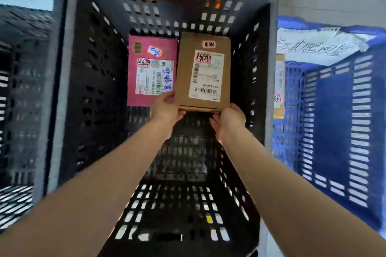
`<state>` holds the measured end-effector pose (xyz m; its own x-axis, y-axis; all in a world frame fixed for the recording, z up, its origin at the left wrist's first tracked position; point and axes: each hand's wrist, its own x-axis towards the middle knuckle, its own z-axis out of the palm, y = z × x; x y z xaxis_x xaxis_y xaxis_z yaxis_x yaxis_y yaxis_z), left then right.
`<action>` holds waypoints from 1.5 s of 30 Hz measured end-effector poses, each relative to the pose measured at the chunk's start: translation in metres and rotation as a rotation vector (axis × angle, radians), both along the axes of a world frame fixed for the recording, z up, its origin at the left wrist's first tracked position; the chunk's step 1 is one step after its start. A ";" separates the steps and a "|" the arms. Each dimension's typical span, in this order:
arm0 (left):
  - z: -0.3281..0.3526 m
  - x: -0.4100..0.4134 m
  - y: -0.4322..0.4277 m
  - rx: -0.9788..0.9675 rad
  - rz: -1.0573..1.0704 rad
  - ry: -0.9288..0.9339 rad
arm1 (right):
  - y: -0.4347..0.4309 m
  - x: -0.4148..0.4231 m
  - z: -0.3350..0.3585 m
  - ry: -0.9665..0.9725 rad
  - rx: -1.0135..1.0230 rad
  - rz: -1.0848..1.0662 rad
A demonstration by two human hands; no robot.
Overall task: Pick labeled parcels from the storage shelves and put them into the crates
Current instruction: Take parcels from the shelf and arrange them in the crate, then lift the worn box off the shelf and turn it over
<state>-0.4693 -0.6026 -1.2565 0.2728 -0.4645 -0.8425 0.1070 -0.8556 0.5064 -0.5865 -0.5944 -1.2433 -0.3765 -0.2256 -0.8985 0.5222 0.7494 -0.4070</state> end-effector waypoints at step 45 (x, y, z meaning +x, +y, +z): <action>0.827 0.277 0.678 -0.657 1.105 -0.798 | 0.477 0.385 0.810 -0.689 -1.133 1.894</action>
<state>-0.1924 0.0757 -0.4299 0.9980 0.0498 -0.0400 0.0465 -0.1372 0.9895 -0.2017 -0.1170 -0.4329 0.9857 -0.1576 -0.0591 -0.0489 0.0681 -0.9965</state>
